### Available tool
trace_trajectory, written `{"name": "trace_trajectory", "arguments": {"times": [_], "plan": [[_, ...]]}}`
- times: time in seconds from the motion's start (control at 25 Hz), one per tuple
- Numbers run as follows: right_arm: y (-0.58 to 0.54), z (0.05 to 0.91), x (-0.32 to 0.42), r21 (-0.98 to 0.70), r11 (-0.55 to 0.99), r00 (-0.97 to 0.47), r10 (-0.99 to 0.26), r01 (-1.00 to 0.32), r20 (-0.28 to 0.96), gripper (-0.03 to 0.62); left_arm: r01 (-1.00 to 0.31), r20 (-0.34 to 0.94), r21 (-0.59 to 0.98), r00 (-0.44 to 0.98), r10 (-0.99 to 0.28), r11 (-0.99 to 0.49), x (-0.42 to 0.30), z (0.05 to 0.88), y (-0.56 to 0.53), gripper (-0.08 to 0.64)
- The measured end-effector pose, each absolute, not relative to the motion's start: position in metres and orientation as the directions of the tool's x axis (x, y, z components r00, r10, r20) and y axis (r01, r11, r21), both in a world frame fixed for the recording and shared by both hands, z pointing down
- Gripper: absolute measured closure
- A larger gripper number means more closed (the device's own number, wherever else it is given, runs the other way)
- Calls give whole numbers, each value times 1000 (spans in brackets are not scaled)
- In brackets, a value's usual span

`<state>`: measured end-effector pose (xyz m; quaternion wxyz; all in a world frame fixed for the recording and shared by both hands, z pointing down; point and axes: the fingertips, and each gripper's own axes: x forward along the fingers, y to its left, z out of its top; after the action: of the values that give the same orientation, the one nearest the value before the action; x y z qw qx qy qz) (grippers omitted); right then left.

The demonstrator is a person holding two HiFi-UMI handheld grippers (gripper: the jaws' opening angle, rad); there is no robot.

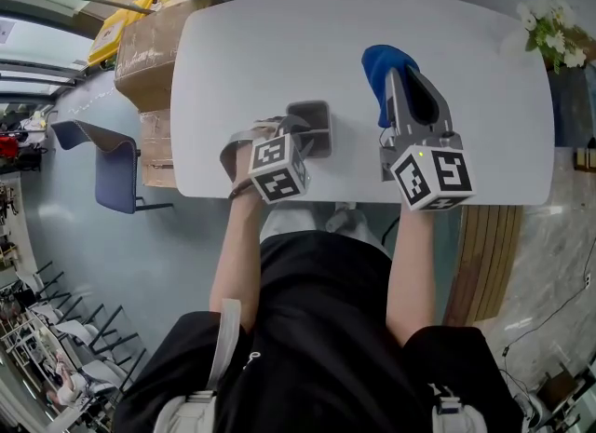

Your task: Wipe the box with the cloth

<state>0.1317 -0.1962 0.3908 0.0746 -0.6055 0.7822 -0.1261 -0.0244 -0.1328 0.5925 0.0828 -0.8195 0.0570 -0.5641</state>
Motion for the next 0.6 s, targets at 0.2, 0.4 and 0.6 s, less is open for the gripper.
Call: {"name": "trace_trajectory", "arguments": {"times": [0.2, 0.4, 0.6], "plan": [[-198, 399, 138, -289, 213, -237, -970, -933, 50, 549, 34, 932, -195, 319, -174, -980, -24, 608, -135, 503], [-199, 402, 142, -288, 195, -220, -974, -937, 57, 549, 52, 957, -167, 250, -149, -985, -31, 625, -137, 503], [-201, 405, 143, -287, 186, -213, -975, -940, 66, 549, 67, 966, -153, 219, -135, -986, -28, 636, -136, 503]]}}
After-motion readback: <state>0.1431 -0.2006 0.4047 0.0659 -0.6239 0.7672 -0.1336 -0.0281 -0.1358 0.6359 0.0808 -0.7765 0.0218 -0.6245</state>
